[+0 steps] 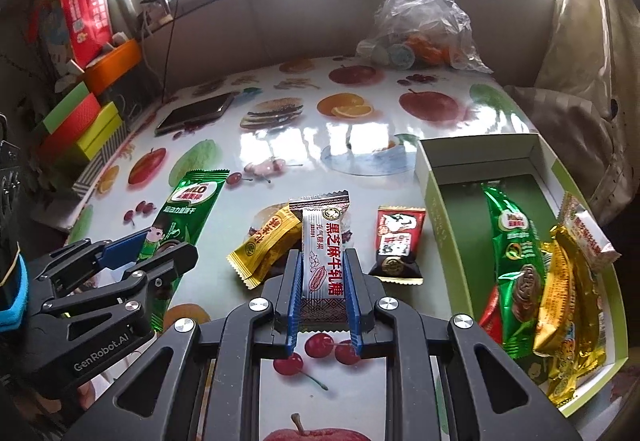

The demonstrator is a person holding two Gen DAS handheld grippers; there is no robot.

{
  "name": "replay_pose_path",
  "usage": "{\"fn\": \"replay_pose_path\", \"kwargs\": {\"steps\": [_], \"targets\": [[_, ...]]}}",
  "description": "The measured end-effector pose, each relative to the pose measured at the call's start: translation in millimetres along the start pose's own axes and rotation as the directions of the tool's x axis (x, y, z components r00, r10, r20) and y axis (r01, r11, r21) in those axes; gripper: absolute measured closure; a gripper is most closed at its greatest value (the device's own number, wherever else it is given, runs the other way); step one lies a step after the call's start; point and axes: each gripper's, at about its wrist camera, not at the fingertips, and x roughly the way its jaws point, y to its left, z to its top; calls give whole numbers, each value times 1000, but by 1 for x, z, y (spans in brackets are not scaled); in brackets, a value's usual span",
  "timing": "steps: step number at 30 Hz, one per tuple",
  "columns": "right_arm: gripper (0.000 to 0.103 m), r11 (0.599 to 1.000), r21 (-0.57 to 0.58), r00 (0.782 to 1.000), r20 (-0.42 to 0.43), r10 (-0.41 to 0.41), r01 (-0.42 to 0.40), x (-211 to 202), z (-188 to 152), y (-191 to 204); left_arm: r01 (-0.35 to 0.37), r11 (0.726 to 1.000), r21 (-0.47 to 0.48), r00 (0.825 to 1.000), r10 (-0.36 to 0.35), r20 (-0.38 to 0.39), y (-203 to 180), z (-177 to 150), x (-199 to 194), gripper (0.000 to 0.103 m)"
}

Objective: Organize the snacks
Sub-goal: 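Carry the Milo packet and white candy bar over the green box with both tools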

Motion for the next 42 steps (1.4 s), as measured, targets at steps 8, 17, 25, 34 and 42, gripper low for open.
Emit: {"fn": "replay_pose_path", "kwargs": {"steps": [8,17,25,34,42], "targets": [[84,1000,17,1000,15,-16,16,-14,2,-11,21,1000,19,1000,-22,9,-14,8,-4,60],[84,998,48,998,37,-45,44,-33,2,-31,69,996,50,997,-69,15,-40,20,-6,60],[84,990,102,994,50,-100,95,-50,1,-66,156,983,92,988,-157,5,-77,36,1,60],[84,977,156,988,39,-153,145,-59,-5,-104,233,966,115,972,-232,-27,-116,52,18,60],[84,965,185,981,17,-192,186,-63,-13,-131,278,952,129,960,-272,-66,-142,58,36,60]]}}
